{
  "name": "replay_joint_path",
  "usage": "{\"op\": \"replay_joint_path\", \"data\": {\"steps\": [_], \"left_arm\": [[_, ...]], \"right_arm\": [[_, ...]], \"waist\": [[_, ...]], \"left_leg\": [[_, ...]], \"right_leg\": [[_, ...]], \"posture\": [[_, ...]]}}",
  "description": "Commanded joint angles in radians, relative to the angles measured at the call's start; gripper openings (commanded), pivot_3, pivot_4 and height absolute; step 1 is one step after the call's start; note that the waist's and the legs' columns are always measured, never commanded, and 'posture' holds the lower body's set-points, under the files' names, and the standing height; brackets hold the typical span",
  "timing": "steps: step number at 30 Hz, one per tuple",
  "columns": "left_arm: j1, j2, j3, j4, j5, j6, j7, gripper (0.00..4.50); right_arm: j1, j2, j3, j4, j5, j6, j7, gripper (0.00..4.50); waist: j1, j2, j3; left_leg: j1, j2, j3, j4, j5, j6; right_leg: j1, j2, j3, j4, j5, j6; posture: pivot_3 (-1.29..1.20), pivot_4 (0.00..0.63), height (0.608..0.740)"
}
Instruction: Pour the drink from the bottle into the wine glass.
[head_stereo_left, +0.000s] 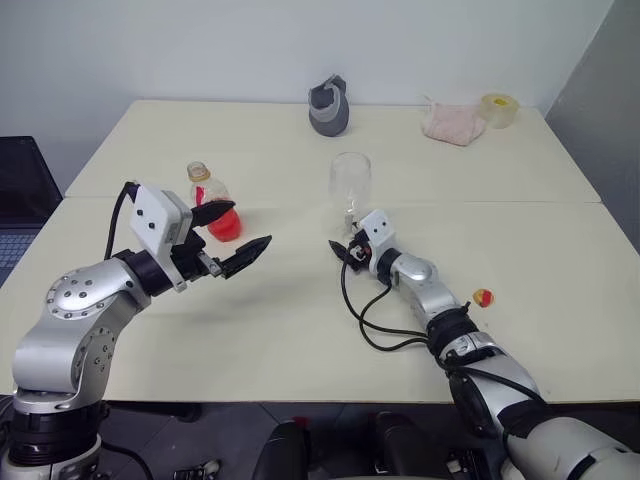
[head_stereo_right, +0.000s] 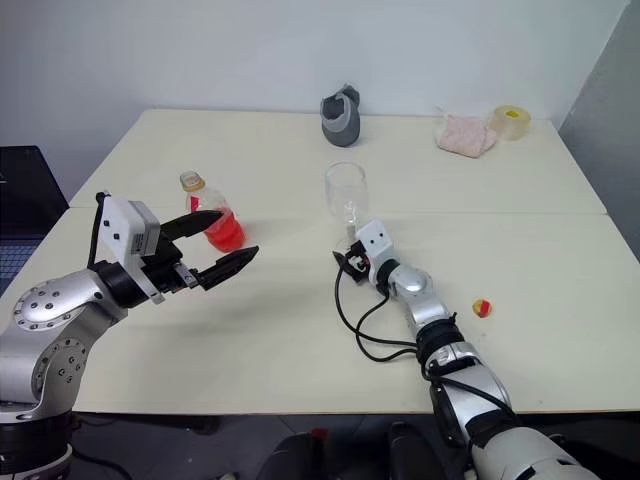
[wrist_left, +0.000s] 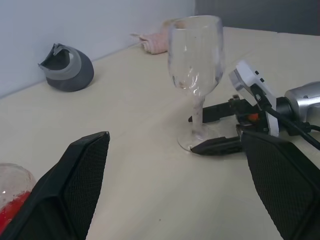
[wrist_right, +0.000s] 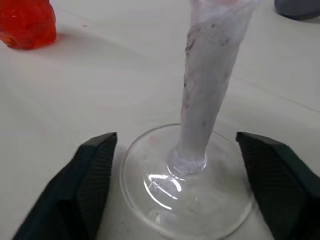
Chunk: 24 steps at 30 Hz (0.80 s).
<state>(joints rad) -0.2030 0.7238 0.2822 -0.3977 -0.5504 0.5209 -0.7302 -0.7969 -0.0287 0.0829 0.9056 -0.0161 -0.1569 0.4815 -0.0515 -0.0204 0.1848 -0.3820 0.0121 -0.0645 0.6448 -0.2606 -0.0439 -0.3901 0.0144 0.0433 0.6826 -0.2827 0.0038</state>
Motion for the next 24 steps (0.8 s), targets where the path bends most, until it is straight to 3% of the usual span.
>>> {"op": "replay_joint_path", "data": {"steps": [1,7,19,24], "left_arm": [[-0.005,0.021,0.046,-0.051,-0.011,-0.011,0.011,4.50],[-0.006,0.019,0.057,-0.065,-0.016,-0.008,0.024,4.50],[0.006,0.009,0.062,-0.092,-0.022,-0.010,0.040,4.50],[0.000,0.002,0.067,-0.095,-0.035,-0.013,0.056,4.50]], "right_arm": [[0.020,-0.011,-0.005,-0.099,0.020,0.030,0.021,4.44],[0.114,-0.059,-0.004,-0.287,0.034,0.150,0.067,4.44],[0.428,-0.252,0.046,-0.950,0.110,0.469,0.203,4.44],[0.476,-0.321,0.050,-1.082,0.146,0.525,0.239,4.44]], "waist": [[0.000,0.000,0.000],[0.002,0.000,0.000],[0.007,0.000,0.000],[0.009,0.000,0.000]], "left_leg": [[0.000,0.000,0.000,0.000,0.000,0.000],[0.000,0.000,0.000,0.000,0.000,0.000],[0.000,0.000,-0.001,0.000,0.000,0.000],[0.000,0.000,-0.001,0.000,0.000,0.000]], "right_leg": [[0.000,0.000,0.000,0.000,0.000,0.000],[0.000,0.000,0.000,0.000,0.000,0.000],[0.000,0.000,0.000,0.000,-0.001,0.001],[0.001,0.000,0.000,-0.001,-0.001,0.002]], "posture": [[0.00,0.150,0.740],[0.00,0.150,0.740],[0.00,0.150,0.740],[0.00,0.150,0.740]]}}
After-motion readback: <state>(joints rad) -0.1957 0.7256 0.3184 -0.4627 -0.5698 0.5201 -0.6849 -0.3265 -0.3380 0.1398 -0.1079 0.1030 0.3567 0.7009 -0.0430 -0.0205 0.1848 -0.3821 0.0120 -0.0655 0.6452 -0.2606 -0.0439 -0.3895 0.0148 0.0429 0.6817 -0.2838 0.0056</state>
